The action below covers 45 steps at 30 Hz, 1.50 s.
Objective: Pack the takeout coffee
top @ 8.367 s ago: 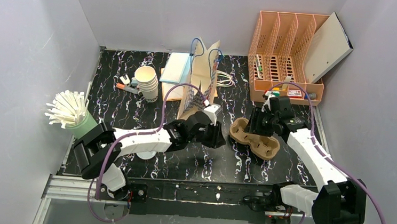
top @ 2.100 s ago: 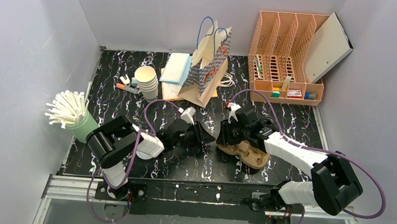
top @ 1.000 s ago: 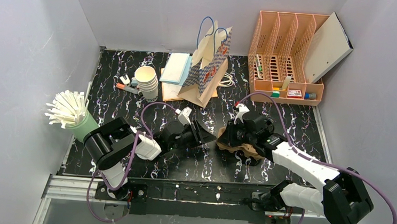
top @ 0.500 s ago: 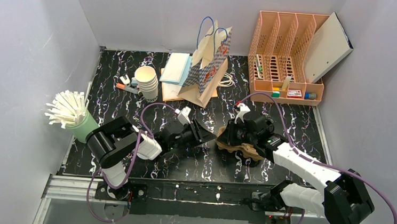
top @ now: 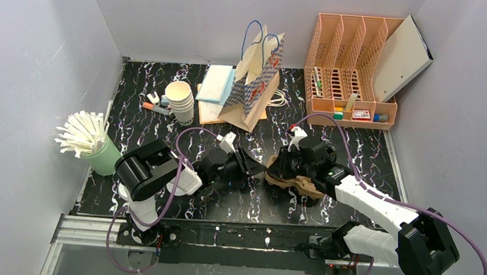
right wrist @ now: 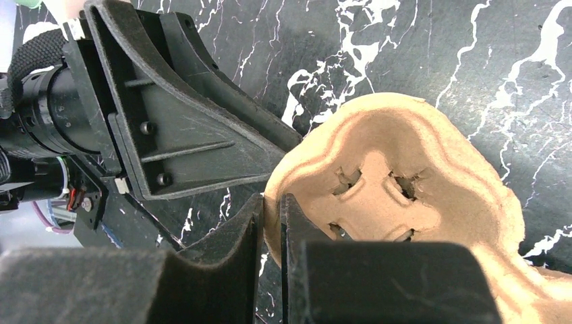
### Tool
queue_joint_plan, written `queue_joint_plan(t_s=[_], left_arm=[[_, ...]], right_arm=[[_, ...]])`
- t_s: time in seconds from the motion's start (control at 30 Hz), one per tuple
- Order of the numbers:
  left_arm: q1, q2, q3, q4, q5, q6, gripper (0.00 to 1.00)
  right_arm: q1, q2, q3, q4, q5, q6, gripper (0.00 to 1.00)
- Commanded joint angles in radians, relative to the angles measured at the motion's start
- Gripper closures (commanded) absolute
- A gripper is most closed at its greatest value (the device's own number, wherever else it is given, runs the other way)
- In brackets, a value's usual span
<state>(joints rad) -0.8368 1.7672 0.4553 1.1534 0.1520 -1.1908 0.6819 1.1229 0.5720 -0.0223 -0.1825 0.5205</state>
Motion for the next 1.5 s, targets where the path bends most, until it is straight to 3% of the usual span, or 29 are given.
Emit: queue_joint_plan(t_s=[0.0,0.3,0.4,0.43,0.57,0.67,0.77,0.9,1.33,1.47], left_arm=[[0.005,0.03,0.011,0.005,-0.009,0.014,0.67],[0.004,0.056,0.01,-0.02,-0.027,0.069,0.72],[0.002,0.051,0.018,-0.034,-0.027,0.085,0.72],[0.002,0.049,0.023,-0.042,-0.027,0.092,0.72],[-0.004,0.022,0.054,-0.122,-0.035,0.144,0.72],[-0.015,-0.003,0.085,-0.201,-0.055,0.19,0.72],[-0.022,-0.024,0.102,-0.243,-0.075,0.217,0.72],[-0.031,-0.041,0.121,-0.3,-0.092,0.249,0.72],[-0.053,-0.043,0.141,-0.33,-0.11,0.265,0.72],[-0.059,-0.045,0.149,-0.349,-0.12,0.277,0.71]], right_arm=[[0.003,-0.038,0.037,0.024,0.022,-0.01,0.86],[0.003,-0.119,0.119,-0.111,0.121,-0.065,0.81],[0.005,-0.12,0.121,-0.126,0.112,-0.065,0.56],[0.005,-0.116,0.121,-0.133,0.107,-0.062,0.51],[0.003,-0.11,0.146,-0.216,0.171,-0.027,0.39],[0.002,-0.096,0.179,-0.326,0.361,0.026,0.32],[0.002,-0.045,0.223,-0.448,0.526,0.103,0.18],[0.002,0.036,0.275,-0.59,0.656,0.204,0.11],[0.002,0.171,0.265,-0.639,0.603,0.367,0.22],[0.002,0.172,0.272,-0.636,0.584,0.376,0.34]])
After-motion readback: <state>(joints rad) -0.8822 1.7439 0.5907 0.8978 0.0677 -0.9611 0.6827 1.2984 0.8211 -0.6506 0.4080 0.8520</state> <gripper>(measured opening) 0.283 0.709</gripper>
